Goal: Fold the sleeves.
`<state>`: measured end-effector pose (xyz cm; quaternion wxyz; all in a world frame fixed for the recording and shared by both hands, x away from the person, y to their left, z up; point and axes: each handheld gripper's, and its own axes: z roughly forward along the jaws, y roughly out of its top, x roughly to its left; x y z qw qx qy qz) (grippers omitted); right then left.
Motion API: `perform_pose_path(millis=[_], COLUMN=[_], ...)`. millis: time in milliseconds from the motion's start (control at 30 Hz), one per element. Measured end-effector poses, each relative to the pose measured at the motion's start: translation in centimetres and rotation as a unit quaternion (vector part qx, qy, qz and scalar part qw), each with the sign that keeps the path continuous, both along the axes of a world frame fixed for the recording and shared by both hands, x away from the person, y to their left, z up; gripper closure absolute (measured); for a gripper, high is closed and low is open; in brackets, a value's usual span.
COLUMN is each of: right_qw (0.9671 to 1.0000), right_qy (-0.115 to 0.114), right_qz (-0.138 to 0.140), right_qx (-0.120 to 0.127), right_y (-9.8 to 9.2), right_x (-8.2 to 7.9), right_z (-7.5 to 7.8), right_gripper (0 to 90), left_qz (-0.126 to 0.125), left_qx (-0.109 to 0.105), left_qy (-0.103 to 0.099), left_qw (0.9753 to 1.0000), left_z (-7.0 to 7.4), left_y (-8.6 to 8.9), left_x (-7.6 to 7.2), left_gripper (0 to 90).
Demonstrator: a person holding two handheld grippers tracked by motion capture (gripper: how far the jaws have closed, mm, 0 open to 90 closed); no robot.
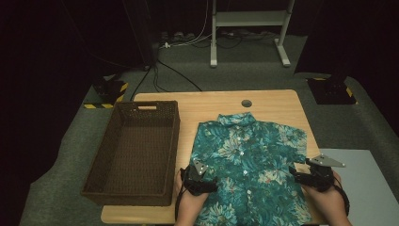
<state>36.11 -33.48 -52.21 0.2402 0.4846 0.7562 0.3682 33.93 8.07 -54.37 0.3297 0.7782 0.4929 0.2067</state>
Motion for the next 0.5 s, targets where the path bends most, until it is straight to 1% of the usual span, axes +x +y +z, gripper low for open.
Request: perform_pose_path(millis=[167, 300, 500], right_qw=[0.9999, 0.9997, 0.9992], right_qy=[-0.009, -0.006, -0.012], right_qz=[-0.012, -0.022, -0.038], right_qx=[-0.002, -0.001, 0.002], right_y=[-0.8, -1.3, -2.0], right_x=[0.9, 1.7, 2.8], right_z=[0.3, 0.2, 0.2], right_gripper=[24.1, 25.9, 28.8], left_qz=[0.001, 0.001, 0.001], left_qx=[-0.001, -0.001, -0.001], left_qy=[0.000, 0.000, 0.000], left_qw=[1.0000, 1.0000, 1.0000], left_z=[0.0, 0.0, 0.0], left_y=[0.0, 0.0, 0.0], left_x=[0.0, 0.0, 0.0], left_gripper=[3.2, 3.2, 3.2])
